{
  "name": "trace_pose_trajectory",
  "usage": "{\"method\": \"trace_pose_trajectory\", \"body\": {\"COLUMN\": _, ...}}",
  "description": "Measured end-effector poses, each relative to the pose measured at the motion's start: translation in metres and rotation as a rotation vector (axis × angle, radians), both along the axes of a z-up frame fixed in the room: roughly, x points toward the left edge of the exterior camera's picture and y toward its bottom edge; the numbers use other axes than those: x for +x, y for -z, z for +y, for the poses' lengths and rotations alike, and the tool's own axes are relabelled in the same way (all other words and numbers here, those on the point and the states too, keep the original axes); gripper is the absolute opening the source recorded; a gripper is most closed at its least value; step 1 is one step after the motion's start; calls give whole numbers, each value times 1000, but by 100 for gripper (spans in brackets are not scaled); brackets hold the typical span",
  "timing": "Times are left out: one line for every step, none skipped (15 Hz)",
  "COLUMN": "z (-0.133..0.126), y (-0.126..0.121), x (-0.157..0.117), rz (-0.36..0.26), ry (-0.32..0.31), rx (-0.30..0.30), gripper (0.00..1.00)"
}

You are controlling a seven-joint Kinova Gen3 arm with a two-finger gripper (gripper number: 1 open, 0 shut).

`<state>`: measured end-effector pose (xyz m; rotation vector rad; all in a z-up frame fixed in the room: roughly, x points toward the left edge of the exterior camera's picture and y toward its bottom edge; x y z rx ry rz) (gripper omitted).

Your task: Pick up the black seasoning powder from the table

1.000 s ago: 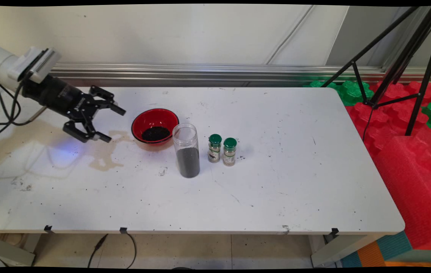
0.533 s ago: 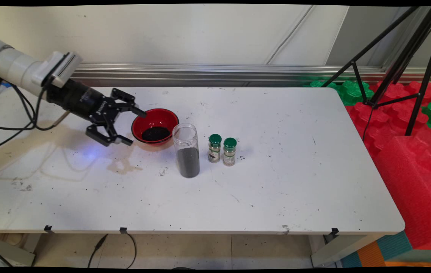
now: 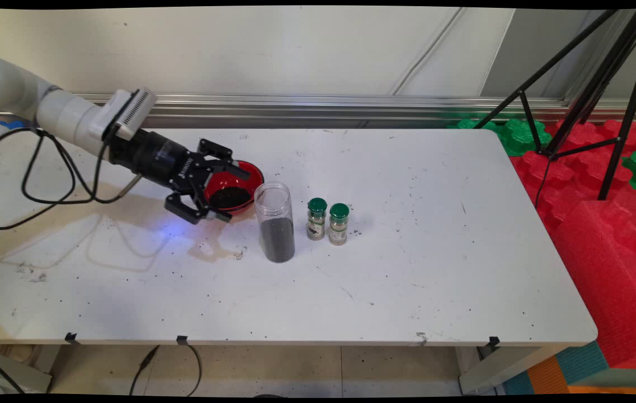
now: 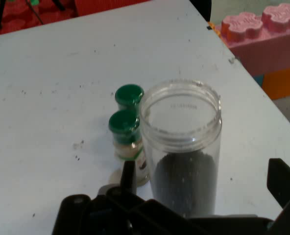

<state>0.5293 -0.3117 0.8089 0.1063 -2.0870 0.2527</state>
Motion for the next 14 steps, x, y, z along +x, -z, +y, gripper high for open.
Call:
{"method": "trace_pose_trajectory", "body": {"z": -1, "y": 3, "x": -4, "rz": 7, "ry": 2, "rx": 1, "gripper": 100}}
{"method": "trace_pose_trajectory", "body": {"z": -3, "y": 6, "x": -8, "rz": 15, "ry": 3, "rx": 2, "gripper": 100}}
{"method": "trace_pose_trajectory", "body": {"z": -4, "y": 9, "x": -12, "rz": 22, "ry": 4, "rx": 3, "gripper": 100}}
{"method": "trace_pose_trajectory", "body": {"z": -5, "y": 12, "x": -16, "rz": 29, "ry": 4, "rx": 5, "gripper": 100}}
{"method": "trace_pose_trajectory", "body": {"z": -6, "y": 15, "x": -19, "rz": 35, "ry": 4, "rx": 7, "gripper": 100}}
{"method": "trace_pose_trajectory", "body": {"z": -8, "y": 18, "x": -23, "rz": 42, "ry": 3, "rx": 9, "gripper": 100}}
{"method": "trace_pose_trajectory", "body": {"z": -9, "y": 22, "x": -28, "rz": 52, "ry": 0, "rx": 12, "gripper": 100}}
{"method": "trace_pose_trajectory", "body": {"z": -11, "y": 26, "x": -32, "rz": 61, "ry": -3, "rx": 16, "gripper": 100}}
{"method": "trace_pose_trajectory", "body": {"z": -13, "y": 31, "x": -36, "rz": 71, "ry": -5, "rx": 22, "gripper": 100}}
{"method": "trace_pose_trajectory", "body": {"z": -14, "y": 34, "x": -39, "rz": 78, "ry": -8, "rx": 26, "gripper": 100}}
{"method": "trace_pose_trajectory", "body": {"z": -15, "y": 37, "x": -42, "rz": 84, "ry": -11, "rx": 30, "gripper": 100}}
{"method": "trace_pose_trajectory", "body": {"z": -16, "y": 41, "x": -45, "rz": 90, "ry": -15, "rx": 33, "gripper": 100}}
{"method": "trace_pose_trajectory", "body": {"z": -17, "y": 44, "x": -47, "rz": 96, "ry": -18, "rx": 37, "gripper": 100}}
{"method": "trace_pose_trajectory", "body": {"z": -18, "y": 47, "x": -49, "rz": 100, "ry": -22, "rx": 40, "gripper": 100}}
